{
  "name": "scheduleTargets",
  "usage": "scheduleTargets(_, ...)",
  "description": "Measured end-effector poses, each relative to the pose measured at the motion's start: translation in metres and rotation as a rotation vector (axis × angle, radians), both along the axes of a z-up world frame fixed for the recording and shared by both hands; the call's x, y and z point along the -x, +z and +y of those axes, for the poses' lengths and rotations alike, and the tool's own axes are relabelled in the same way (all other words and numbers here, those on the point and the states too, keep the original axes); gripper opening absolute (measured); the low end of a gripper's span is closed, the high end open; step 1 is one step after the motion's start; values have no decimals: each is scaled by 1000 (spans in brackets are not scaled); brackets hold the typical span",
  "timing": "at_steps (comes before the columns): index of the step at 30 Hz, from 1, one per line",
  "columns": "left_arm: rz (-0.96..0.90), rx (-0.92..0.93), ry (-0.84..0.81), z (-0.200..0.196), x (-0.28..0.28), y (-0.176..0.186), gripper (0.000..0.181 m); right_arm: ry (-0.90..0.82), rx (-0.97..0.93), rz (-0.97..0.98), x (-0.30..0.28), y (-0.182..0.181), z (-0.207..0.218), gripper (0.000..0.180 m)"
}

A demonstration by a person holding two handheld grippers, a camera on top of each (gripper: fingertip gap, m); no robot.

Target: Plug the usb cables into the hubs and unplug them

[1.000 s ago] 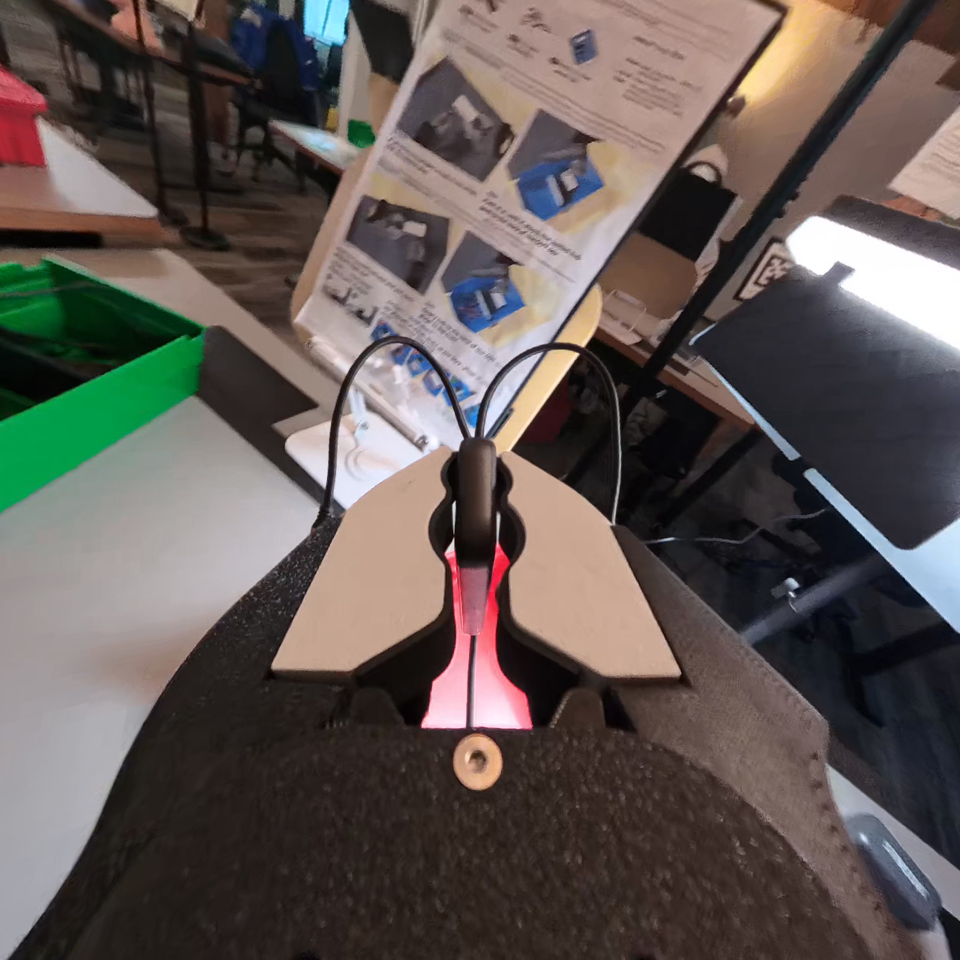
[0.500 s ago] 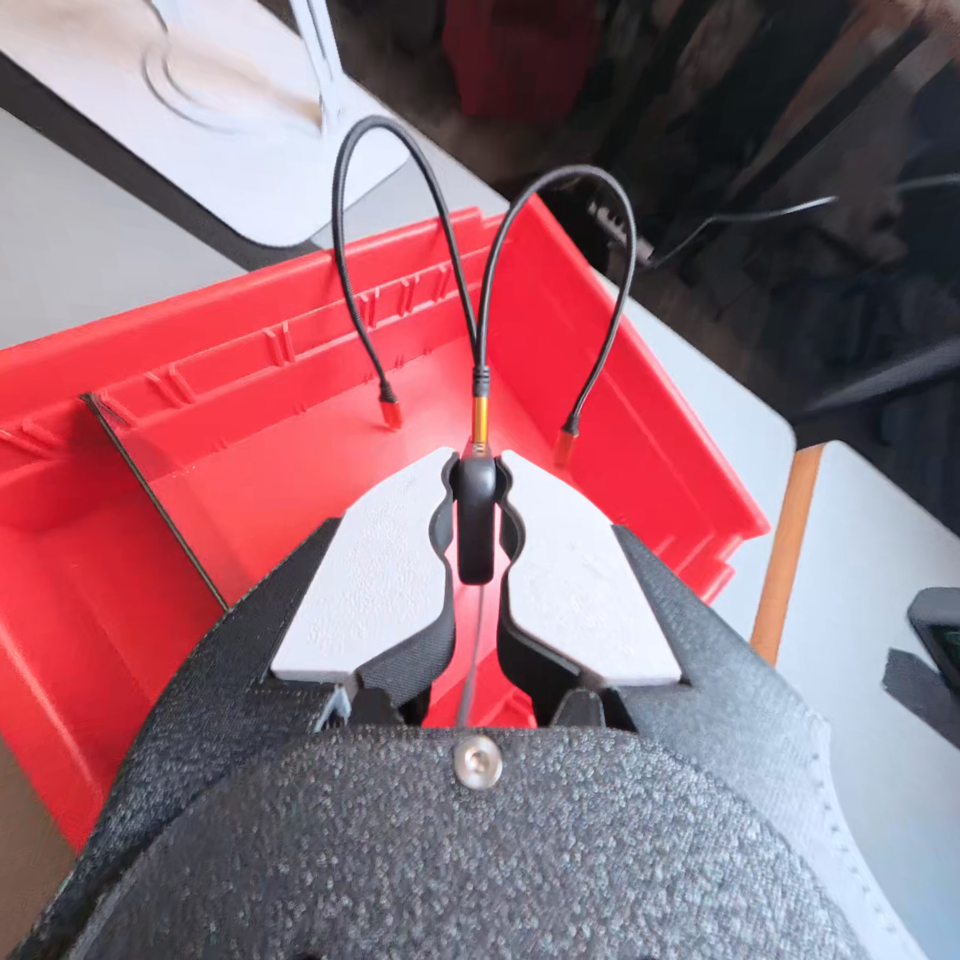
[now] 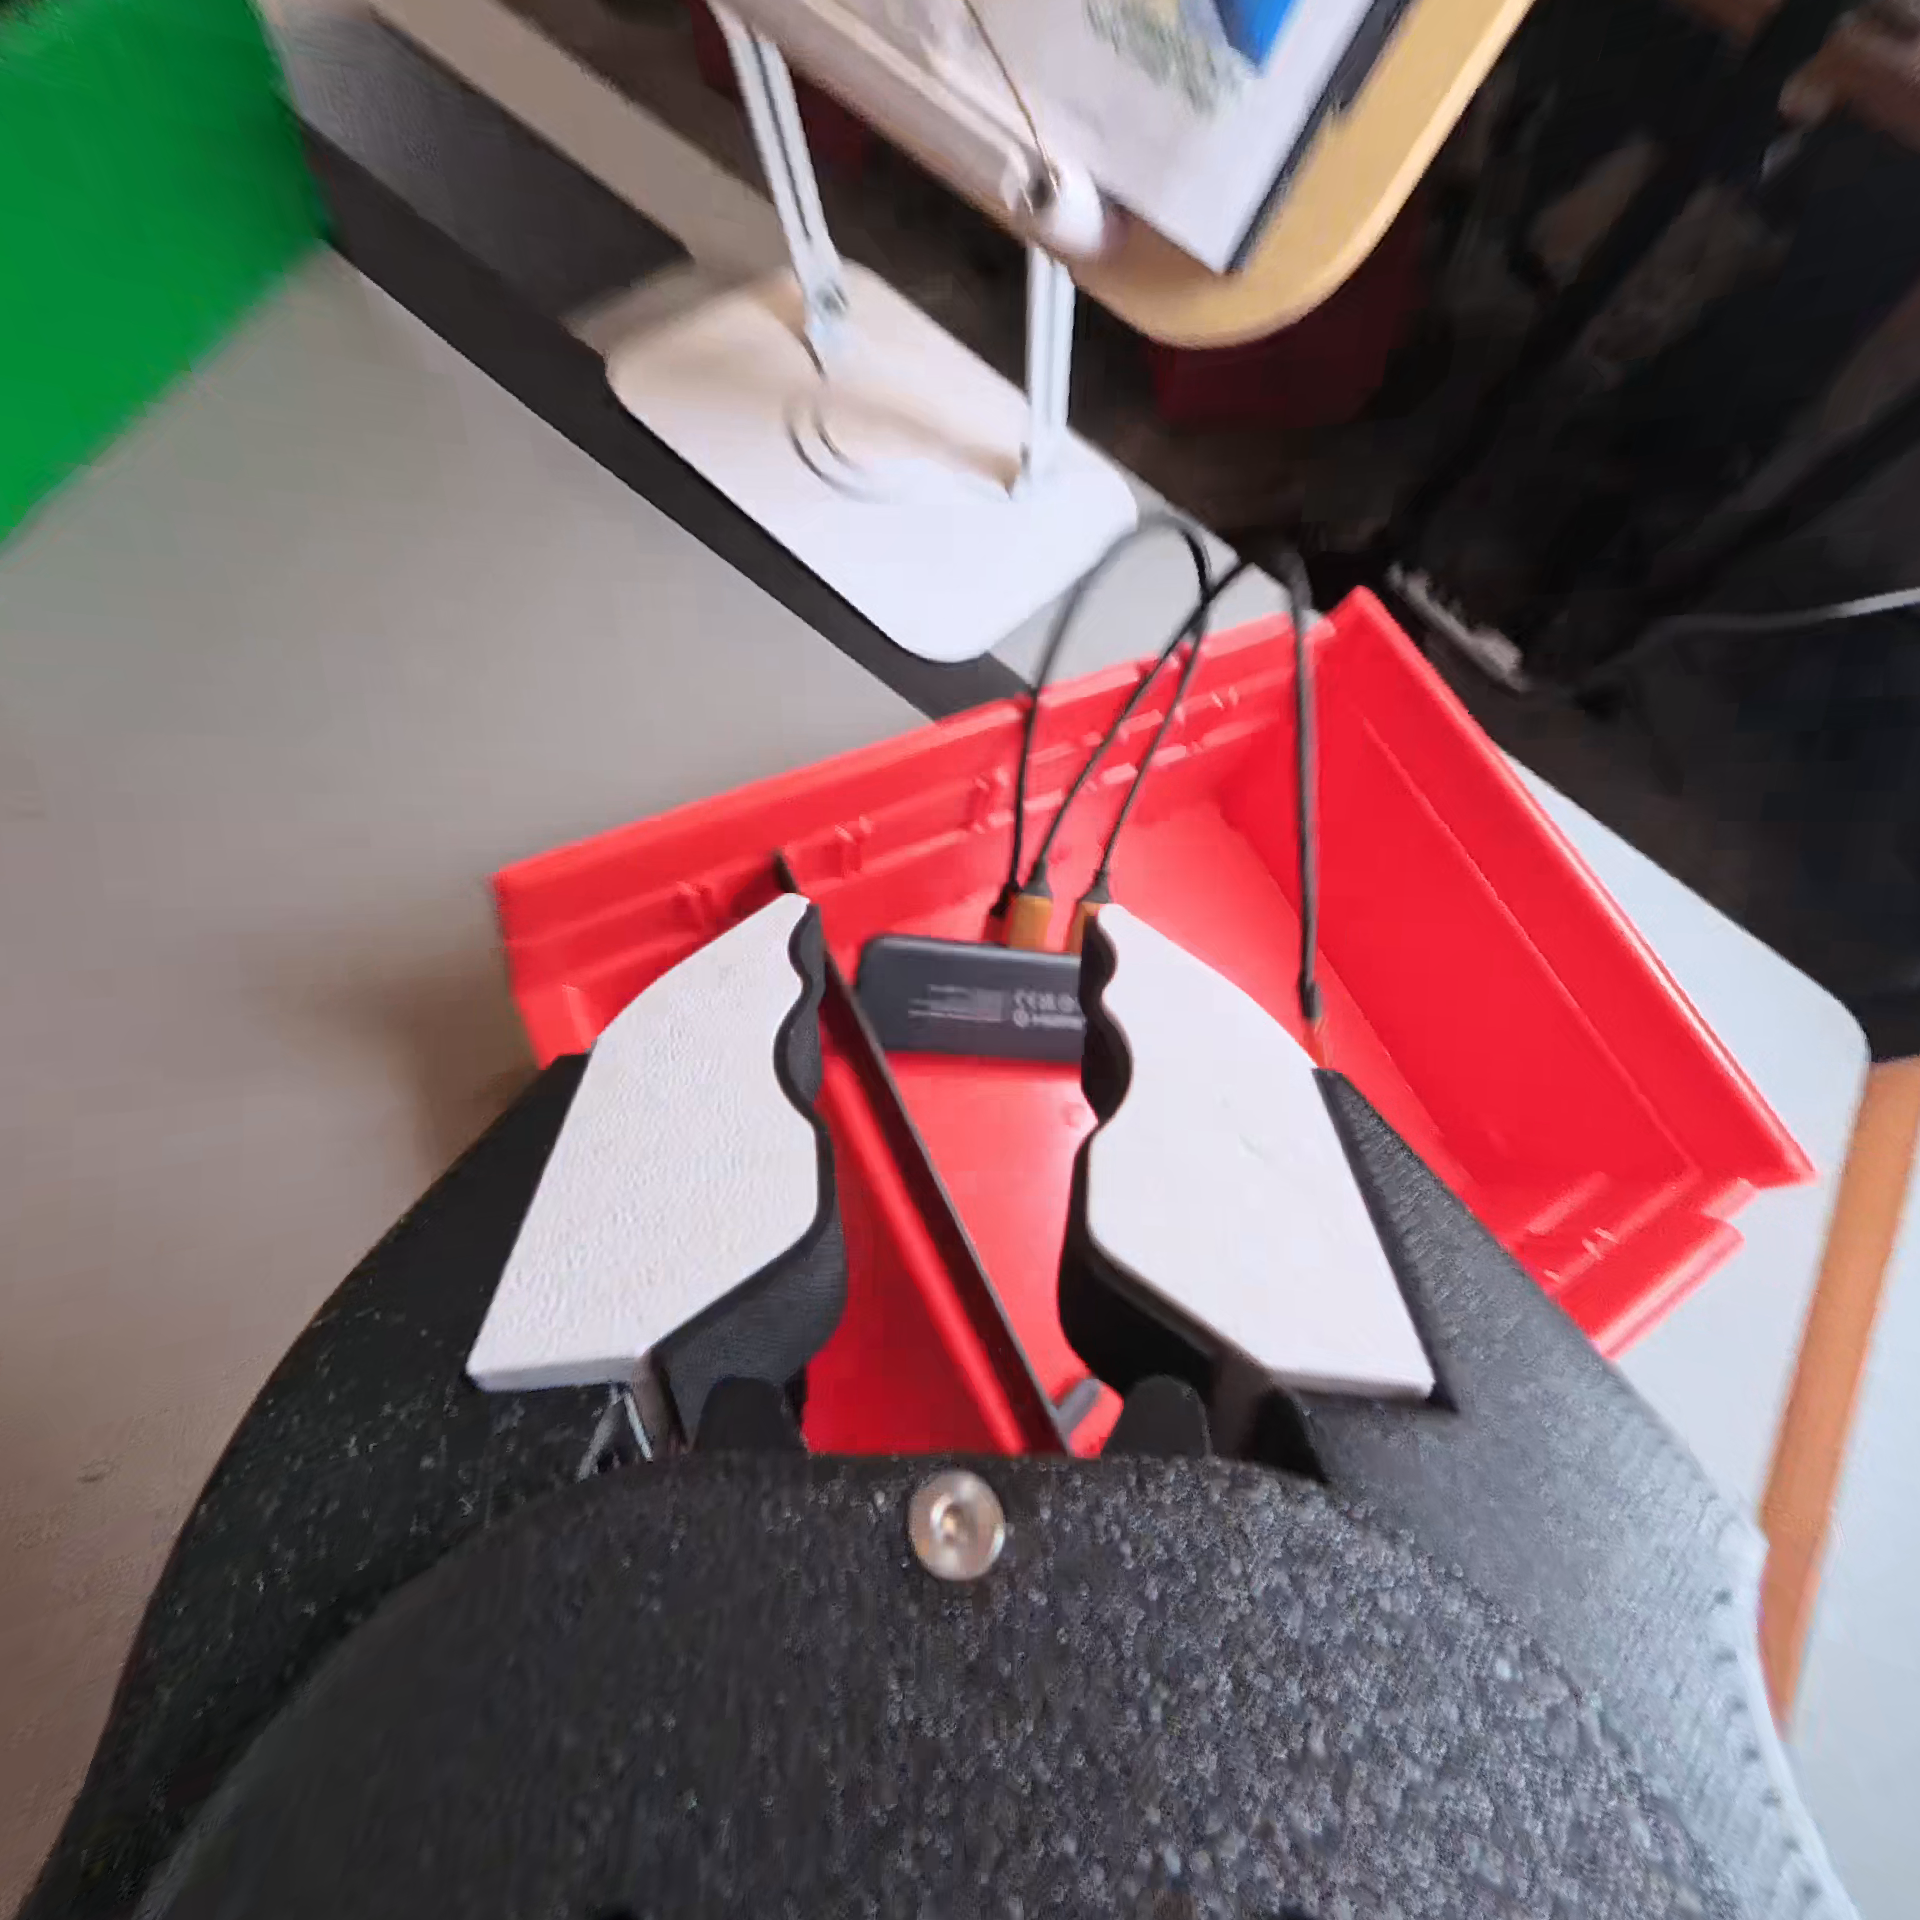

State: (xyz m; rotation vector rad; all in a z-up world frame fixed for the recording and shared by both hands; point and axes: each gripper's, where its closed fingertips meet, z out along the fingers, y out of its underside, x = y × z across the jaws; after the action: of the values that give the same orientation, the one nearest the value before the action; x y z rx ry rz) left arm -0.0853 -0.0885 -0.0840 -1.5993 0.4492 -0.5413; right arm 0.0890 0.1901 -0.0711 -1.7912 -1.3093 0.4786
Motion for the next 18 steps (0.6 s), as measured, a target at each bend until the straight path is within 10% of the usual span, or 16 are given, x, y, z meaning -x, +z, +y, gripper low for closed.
scheduleTargets(8, -17, -12, 270, -1, 89, 36, 33, 207, -31, 402, 12, 5, -100, 40)
scheduleTargets(18, 228, 469, 565, 27, 258, 40, 35, 328, -16, 423, 20, -46, -148, 31)
